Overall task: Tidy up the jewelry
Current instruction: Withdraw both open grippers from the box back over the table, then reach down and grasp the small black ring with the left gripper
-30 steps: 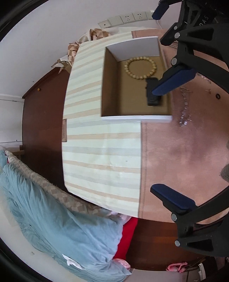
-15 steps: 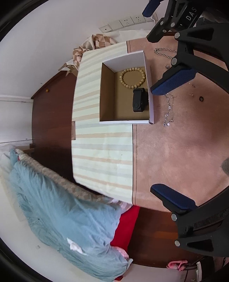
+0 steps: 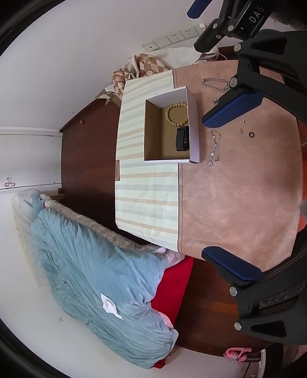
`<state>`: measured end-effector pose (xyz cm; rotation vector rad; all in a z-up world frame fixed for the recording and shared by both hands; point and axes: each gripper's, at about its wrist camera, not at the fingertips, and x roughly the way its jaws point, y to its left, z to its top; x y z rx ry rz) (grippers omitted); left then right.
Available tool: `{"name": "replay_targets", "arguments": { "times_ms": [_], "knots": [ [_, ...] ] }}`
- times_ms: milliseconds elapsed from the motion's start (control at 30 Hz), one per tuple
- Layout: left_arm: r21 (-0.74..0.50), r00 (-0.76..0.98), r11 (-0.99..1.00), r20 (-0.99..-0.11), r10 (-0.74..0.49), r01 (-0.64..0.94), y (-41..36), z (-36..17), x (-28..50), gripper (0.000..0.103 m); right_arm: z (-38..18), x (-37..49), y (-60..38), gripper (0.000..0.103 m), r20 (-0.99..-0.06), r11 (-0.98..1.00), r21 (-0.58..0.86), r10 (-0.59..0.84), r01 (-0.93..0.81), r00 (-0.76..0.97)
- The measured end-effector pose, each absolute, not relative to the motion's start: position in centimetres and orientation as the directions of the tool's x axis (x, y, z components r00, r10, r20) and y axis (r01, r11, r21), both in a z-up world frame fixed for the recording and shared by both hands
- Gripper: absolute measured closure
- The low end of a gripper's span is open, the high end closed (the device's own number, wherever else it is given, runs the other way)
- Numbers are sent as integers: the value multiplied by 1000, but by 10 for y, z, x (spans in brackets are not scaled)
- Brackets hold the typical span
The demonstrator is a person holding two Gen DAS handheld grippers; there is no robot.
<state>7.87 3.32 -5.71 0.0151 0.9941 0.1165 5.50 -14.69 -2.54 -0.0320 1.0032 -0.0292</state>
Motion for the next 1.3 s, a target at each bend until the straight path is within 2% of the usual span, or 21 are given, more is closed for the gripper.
{"name": "replay_targets", "arguments": {
  "times_ms": [267,467,533,600,667,800,833,900,1000,1133,1167,1200,1267,1300],
  "knots": [
    [58,547,992,-830,111,-114,37,-64,65,1,-37,37,-150,7,-856,1000,19,8,16,516],
    [88,481,992,-868,123,-95,27,-120,58,1,-92,28,-180,9,-901,993,70,22,94,432],
    [79,447,994,-888,107,-80,21,-143,55,1,-115,25,-194,26,-921,988,83,28,127,388],
    [69,412,995,-907,90,-67,14,-167,52,1,-139,21,-205,34,-938,986,69,13,152,346],
    [60,389,997,-918,75,-51,6,-186,50,1,-158,19,-215,35,-946,983,66,8,169,325],
    [32,342,999,-939,26,10,-14,-225,47,1,-189,13,-231,44,-954,975,69,3,210,299],
    [19,326,999,-945,10,25,-19,-234,47,1,-195,13,-235,49,-956,974,71,4,217,295],
    [6,311,999,-950,-8,44,-27,-246,46,9,-202,14,-237,52,-958,972,70,3,224,288],
    [0,305,998,-952,-20,66,-39,-257,47,18,-211,13,-243,53,-961,968,75,7,239,275],
    [12,336,996,-942,-18,89,-48,-260,48,19,-215,15,-247,53,-963,967,74,5,246,270],
    [20,344,995,-939,-14,97,-52,-261,48,25,-216,16,-248,53,-963,965,76,6,249,269],
    [23,343,995,-939,-14,101,-53,-262,47,39,-217,17,-248,53,-963,965,76,6,251,269],
    [15,324,994,-946,-22,109,-57,-268,49,53,-218,18,-249,53,-963,964,77,6,254,268],
    [4,328,994,-944,-32,108,-57,-269,49,56,-218,20,-249,53,-964,964,78,7,255,267]
  ]
}}
